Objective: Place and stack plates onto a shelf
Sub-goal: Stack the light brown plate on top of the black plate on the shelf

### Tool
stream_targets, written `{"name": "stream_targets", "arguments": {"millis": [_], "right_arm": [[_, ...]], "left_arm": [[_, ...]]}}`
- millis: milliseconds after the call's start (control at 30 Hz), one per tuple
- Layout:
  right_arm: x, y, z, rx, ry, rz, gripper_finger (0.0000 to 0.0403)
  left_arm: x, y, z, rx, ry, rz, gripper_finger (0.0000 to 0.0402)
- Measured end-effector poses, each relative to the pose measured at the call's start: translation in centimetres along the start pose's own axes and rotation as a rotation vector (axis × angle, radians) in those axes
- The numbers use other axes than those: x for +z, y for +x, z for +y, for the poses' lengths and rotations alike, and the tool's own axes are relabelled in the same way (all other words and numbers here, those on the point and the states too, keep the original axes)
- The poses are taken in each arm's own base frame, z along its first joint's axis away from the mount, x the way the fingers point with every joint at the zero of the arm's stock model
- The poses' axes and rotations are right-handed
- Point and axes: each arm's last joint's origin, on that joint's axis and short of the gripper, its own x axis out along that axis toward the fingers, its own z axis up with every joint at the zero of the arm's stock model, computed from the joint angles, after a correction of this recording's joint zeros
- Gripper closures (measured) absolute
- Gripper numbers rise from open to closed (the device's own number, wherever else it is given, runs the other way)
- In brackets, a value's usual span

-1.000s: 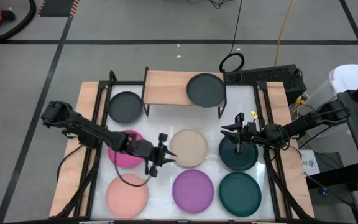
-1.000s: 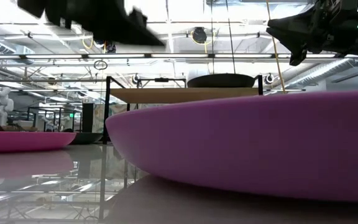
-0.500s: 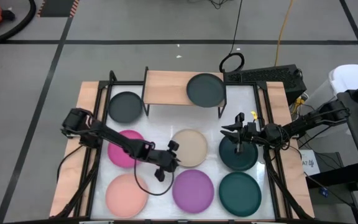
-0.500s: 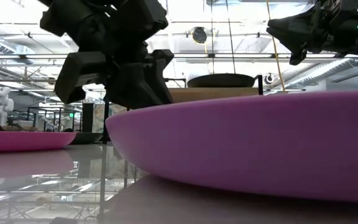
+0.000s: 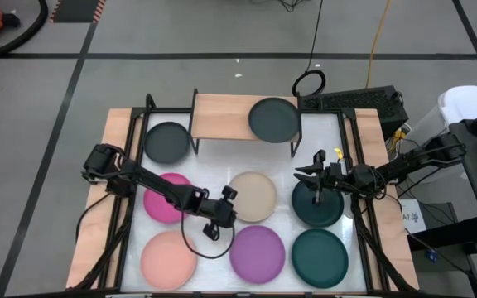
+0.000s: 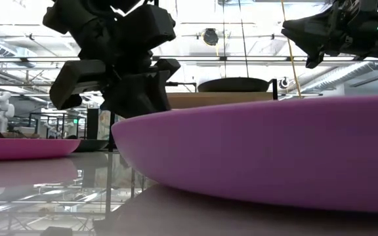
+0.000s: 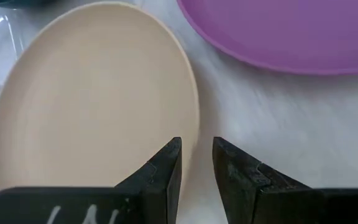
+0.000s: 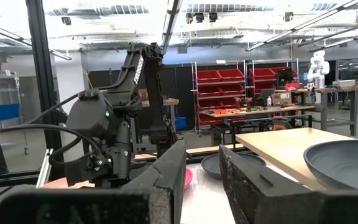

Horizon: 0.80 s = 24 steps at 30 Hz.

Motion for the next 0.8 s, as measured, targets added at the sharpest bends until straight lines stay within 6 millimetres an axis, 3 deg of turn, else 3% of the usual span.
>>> {"name": "stream_targets", "arguments": {"millis": [300,467,700,800], "right_arm": [[0.1,0.0,0.0,0.000,0.028,-0.008,0.0321],[0.1,0.0,0.0,0.002,0.029,-0.008,0.0321],[0.0,0.0,0.0,0.002,0.023,-0.004,0.0321],[0.0,0.0,0.0,0.001,0.009,0.000,0.0321]], "left_arm": [[-1.4,2.3,0.0,-0.010,0.002,0.079,0.0304],[-1.6,2.6,0.2,0.002,0.004,0.085,0.0307],[-1.1,1.8,0.7,0.076,0.071,0.067,0.0384],[-0.7,1.0,1.2,0.137,0.096,0.063,0.0389]]}}
